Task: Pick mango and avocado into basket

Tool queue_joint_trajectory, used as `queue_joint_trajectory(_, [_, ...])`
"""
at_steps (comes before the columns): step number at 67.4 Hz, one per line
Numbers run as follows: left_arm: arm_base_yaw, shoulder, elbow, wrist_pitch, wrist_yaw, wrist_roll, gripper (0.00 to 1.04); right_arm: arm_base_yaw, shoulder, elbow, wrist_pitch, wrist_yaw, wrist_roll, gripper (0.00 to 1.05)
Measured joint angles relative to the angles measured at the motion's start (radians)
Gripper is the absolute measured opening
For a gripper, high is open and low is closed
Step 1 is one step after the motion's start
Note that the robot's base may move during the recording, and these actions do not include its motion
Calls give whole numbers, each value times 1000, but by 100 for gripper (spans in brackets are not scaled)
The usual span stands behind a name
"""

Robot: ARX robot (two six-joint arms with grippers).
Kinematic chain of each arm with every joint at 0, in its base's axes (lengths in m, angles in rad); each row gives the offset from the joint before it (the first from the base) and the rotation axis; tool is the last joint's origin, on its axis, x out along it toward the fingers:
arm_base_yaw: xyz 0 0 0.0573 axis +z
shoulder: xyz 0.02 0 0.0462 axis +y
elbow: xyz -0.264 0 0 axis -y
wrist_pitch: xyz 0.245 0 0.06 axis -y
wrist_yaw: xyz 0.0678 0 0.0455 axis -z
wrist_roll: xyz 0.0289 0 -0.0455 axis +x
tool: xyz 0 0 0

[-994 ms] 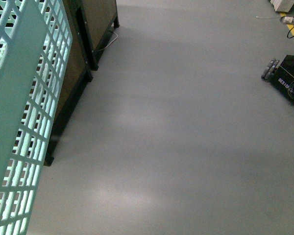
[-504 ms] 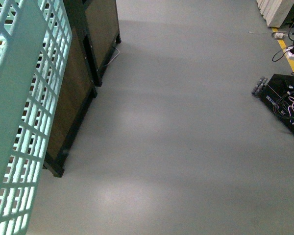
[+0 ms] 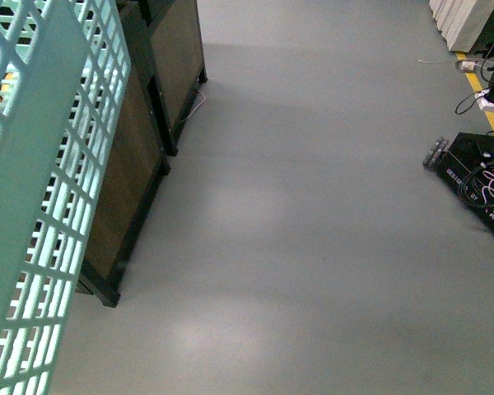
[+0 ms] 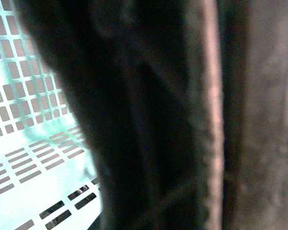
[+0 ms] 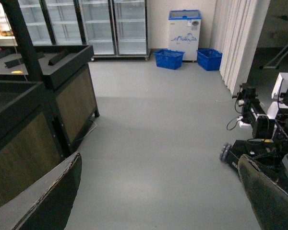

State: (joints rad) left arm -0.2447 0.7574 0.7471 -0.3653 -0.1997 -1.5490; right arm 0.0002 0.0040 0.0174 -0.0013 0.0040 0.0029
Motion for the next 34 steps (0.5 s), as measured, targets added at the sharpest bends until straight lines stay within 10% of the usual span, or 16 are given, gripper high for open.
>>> queue_joint_trajectory(34, [2, 1, 2, 0, -18, 4, 14, 0, -1, 0, 0, -2, 0, 96])
